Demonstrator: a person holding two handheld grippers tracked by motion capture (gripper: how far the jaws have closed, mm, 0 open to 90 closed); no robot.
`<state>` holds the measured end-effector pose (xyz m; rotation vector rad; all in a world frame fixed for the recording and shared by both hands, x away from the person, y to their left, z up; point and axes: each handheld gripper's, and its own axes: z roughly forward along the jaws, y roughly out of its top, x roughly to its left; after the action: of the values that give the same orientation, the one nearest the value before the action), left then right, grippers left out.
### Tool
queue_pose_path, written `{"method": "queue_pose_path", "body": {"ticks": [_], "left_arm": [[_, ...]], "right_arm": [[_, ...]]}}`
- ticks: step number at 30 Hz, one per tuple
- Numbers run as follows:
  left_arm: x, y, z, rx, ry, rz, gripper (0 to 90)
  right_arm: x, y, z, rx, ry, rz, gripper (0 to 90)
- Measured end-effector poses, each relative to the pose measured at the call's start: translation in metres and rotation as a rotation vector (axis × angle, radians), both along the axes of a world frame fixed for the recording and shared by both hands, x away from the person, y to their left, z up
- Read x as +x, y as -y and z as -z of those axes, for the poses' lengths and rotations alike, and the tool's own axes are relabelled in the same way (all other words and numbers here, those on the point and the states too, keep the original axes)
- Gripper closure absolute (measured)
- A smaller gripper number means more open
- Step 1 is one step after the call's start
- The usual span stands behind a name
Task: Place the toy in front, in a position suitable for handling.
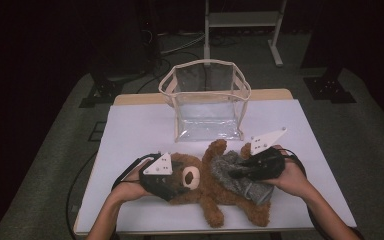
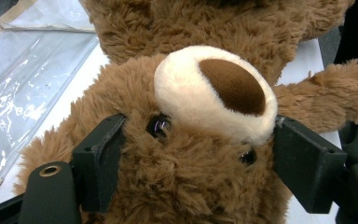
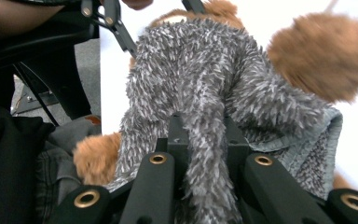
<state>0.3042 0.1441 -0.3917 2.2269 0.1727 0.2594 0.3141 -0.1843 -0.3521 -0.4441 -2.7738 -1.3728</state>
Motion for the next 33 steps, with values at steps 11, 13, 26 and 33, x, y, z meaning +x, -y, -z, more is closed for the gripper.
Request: {"method": "queue_pose_path", "body": {"ticks": [11,13,26,33], "left_arm": [[0.001,0.001,0.001,-0.004,-0.006,-0.01,23.0],[0.001,0.001,0.001,-0.001,-0.004,-0.008,23.0],[0.0,0.0,0.001,0.003,0.003,-0.004,23.1],[0.001,0.002,0.001,-0.002,0.005,-0.008,23.1]], "right_arm": [[0.012,-0.02,-0.002,-0.024,-0.004,-0.021,77.9],[0.014,-0.026,-0.002,-0.029,0.0,-0.025,77.9],[0.026,-0.018,-0.001,-0.032,-0.005,0.016,77.8],[0.026,0.012,0.003,-0.032,-0.016,0.091,77.7]]}}
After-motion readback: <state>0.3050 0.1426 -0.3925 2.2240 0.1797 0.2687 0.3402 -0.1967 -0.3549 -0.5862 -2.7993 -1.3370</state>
